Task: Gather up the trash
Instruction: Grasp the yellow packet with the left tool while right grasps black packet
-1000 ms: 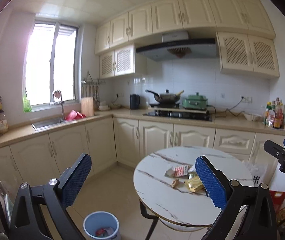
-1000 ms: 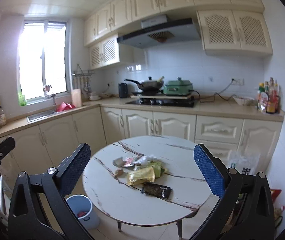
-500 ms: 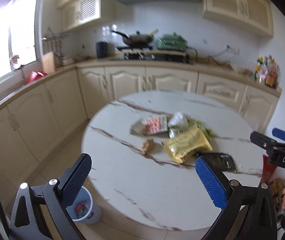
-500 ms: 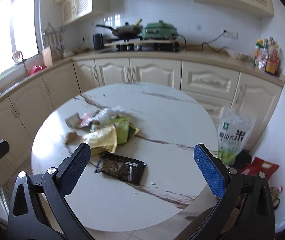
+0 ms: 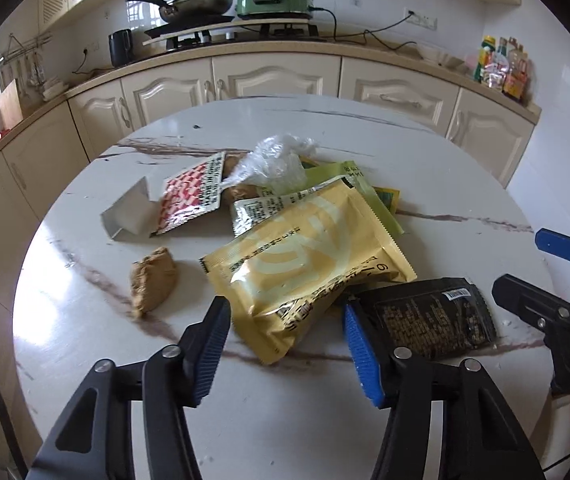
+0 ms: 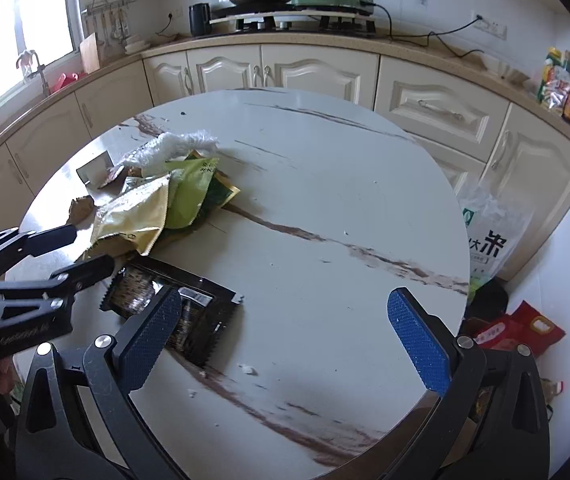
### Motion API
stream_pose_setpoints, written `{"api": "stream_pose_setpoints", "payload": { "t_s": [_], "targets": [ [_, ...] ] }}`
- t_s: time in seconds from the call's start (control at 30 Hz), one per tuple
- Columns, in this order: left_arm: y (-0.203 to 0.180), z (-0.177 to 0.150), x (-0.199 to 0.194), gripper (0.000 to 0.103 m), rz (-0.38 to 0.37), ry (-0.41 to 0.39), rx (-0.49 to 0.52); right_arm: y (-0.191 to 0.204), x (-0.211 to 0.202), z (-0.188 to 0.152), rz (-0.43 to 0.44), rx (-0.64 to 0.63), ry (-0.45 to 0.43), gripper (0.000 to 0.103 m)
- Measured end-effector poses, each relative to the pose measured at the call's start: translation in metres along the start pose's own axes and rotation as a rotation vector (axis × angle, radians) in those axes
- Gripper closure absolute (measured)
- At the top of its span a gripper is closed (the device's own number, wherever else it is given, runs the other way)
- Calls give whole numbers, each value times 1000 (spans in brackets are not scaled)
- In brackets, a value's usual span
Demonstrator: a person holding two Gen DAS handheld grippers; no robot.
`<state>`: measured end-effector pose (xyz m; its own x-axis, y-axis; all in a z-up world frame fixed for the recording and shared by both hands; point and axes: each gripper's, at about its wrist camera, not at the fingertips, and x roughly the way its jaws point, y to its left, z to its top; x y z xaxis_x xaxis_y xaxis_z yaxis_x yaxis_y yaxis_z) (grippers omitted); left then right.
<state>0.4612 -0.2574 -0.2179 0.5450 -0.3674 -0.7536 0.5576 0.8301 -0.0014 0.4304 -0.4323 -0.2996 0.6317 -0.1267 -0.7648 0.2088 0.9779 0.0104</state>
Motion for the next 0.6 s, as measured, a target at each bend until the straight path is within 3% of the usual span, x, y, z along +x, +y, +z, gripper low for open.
{"api": "stream_pose_setpoints", "payload": {
  "t_s": [0.2,0.3,0.4,0.6],
  "targets": [
    [-5,10,19,62,-11,-25,38,2,9,-1,35,-42,11,0],
    [-9,5,19,72,-18,-38,54,6,11,0,66,-60,14,0],
    [-12,-4,14,88,-18,-57,49,9,11,-1,101,-85,16,0],
    [-4,-24,-19,94,-21,-93,-9,29,11,-5,175,-183,41,0]
  ]
}}
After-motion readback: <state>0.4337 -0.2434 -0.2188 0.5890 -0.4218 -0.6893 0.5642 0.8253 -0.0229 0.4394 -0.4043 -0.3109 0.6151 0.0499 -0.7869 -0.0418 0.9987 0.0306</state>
